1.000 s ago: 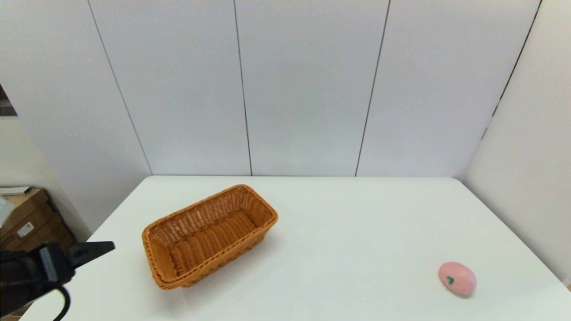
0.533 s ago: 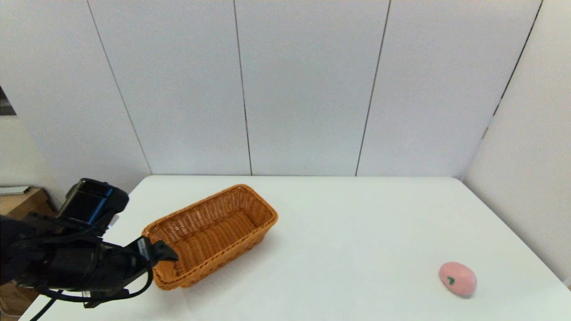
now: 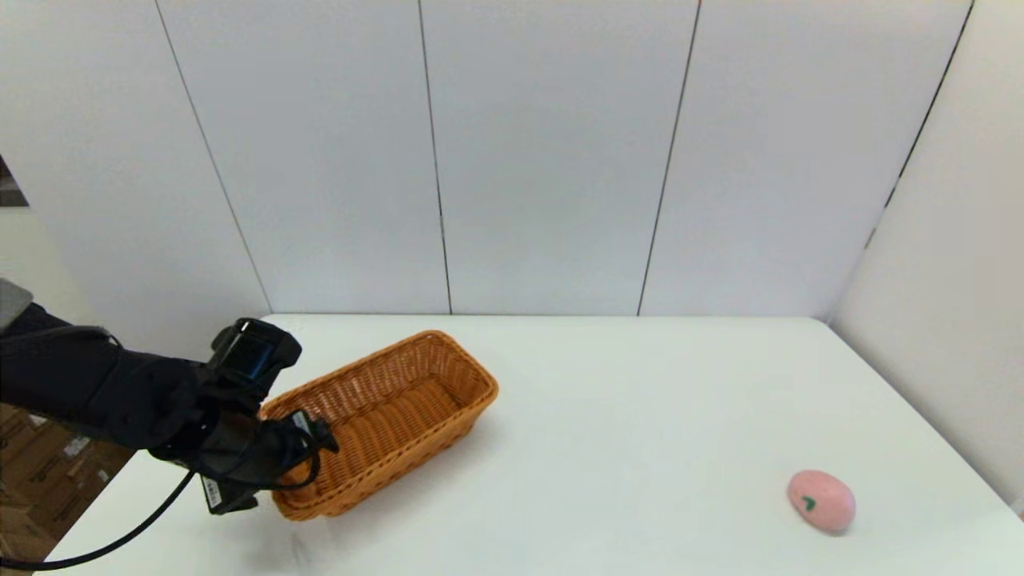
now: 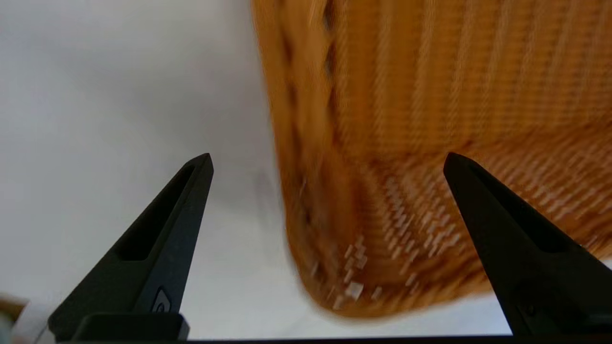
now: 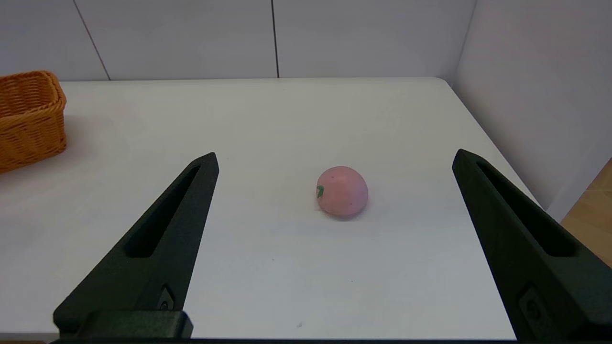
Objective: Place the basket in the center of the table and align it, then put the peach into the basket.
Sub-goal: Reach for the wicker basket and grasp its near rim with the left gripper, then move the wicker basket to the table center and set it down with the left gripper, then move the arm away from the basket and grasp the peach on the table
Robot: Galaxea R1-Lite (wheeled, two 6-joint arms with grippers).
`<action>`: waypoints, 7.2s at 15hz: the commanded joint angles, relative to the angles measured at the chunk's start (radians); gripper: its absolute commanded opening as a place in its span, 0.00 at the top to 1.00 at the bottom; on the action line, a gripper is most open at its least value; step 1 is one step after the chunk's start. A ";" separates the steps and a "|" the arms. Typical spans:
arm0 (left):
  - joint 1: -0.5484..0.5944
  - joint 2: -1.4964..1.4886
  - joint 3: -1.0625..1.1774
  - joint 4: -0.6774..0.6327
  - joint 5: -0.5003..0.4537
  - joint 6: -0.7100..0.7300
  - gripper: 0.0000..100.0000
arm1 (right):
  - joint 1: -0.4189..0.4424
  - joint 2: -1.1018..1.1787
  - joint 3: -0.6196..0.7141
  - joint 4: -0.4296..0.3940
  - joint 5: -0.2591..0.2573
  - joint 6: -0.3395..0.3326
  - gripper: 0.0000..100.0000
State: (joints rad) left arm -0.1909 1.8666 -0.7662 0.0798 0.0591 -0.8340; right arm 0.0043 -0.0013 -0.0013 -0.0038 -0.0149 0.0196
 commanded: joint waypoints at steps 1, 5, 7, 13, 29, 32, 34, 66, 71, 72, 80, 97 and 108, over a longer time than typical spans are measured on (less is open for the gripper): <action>0.045 0.083 -0.030 -0.037 -0.001 -0.005 0.00 | 0.000 0.001 0.000 -0.001 0.000 0.000 0.00; 0.067 0.143 -0.028 -0.100 -0.030 -0.005 0.00 | 0.000 0.001 0.001 -0.001 0.000 0.000 0.00; 0.067 0.144 -0.031 -0.100 -0.038 -0.007 1.00 | 0.000 0.001 0.000 -0.001 0.000 0.000 0.00; 0.071 0.149 -0.042 -0.112 -0.036 -0.008 1.00 | 0.000 0.001 0.000 -0.001 0.000 0.000 0.00; -0.260 0.025 -0.237 -0.077 -0.124 -0.063 1.00 | 0.000 0.001 0.001 -0.001 0.000 0.000 0.00; -0.305 0.154 -0.329 -0.080 -0.124 -0.129 1.00 | 0.000 0.001 0.000 -0.001 0.000 0.000 0.00; -0.328 0.209 -0.375 -0.078 -0.124 -0.131 1.00 | 0.000 0.001 0.000 -0.001 0.000 0.000 0.00; -0.374 0.230 -0.395 -0.098 -0.130 -0.246 0.00 | 0.000 0.001 0.000 -0.001 0.000 -0.001 0.00; -0.317 -0.238 -0.269 0.003 -0.111 0.007 0.00 | 0.000 0.001 0.001 -0.001 0.000 -0.001 0.00; -0.317 -0.354 -0.234 0.038 -0.082 0.087 0.00 | 0.000 0.001 0.000 -0.001 0.000 -0.001 0.00; -0.151 -1.182 0.016 0.156 -0.013 0.503 0.00 | 0.000 0.001 0.000 -0.001 0.000 -0.001 0.00; 0.176 -1.868 0.734 -0.041 -0.018 0.742 0.00 | 0.002 0.187 -0.204 0.179 0.000 -0.009 0.00; 0.176 -1.868 0.755 -0.055 -0.024 0.762 0.00 | 0.005 1.850 -0.345 -0.446 -0.148 -0.013 0.00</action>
State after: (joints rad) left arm -0.0153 -0.0023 -0.0128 0.0253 0.0351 -0.0711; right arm 0.0072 1.3094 -0.3136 -0.0794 -0.1160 0.0013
